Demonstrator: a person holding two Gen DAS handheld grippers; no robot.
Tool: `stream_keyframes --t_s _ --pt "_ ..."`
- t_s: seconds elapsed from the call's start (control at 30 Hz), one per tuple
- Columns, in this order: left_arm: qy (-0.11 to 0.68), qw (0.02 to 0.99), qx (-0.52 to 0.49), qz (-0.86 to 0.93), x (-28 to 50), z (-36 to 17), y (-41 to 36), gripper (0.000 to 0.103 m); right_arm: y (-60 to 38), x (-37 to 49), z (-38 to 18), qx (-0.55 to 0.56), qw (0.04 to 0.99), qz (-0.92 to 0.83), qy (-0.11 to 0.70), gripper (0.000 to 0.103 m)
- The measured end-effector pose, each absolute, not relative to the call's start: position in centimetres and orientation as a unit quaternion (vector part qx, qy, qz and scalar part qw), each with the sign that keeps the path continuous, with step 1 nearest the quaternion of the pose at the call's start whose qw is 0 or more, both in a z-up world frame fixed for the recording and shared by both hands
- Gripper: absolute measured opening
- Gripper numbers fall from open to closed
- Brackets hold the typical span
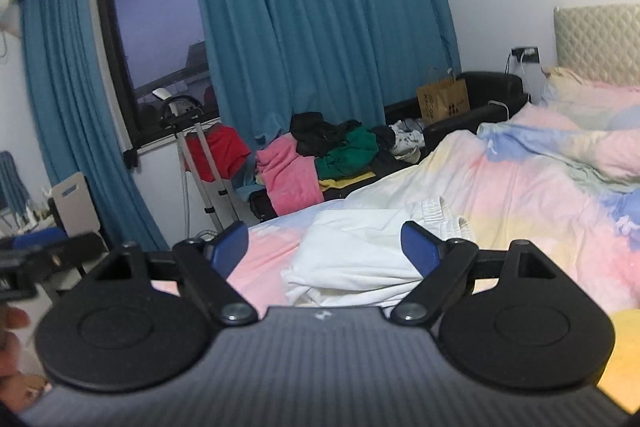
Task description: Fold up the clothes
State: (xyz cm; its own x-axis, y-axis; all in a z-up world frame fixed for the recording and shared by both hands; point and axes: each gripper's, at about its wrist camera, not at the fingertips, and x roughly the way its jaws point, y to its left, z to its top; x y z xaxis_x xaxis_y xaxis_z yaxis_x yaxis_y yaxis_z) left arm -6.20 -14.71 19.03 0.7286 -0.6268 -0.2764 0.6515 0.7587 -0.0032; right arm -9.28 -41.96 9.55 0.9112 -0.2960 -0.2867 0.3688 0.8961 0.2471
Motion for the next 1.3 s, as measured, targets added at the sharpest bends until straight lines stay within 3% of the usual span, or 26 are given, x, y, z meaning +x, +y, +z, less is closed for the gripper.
stream_keyframes --t_s 0.3,0.73,1.3 --pt "0.11 0.94 0.063 -0.317 -9.5 15.7 -12.2 0.103 -38.5 -9.7 5.9 0.096 0.969 -0.201 0.111 0.085" --pt "0.148 0.938 0.03 -0.311 -5.8 9.9 -11.9 0.103 -38.0 -8.3 0.8 0.069 0.965 -0.225 0.114 0.085" --pt "0.175 0.933 0.038 -0.312 -3.5 6.2 -13.9 0.103 -38.3 -7.0 -2.8 0.068 0.958 -0.243 0.135 0.085"
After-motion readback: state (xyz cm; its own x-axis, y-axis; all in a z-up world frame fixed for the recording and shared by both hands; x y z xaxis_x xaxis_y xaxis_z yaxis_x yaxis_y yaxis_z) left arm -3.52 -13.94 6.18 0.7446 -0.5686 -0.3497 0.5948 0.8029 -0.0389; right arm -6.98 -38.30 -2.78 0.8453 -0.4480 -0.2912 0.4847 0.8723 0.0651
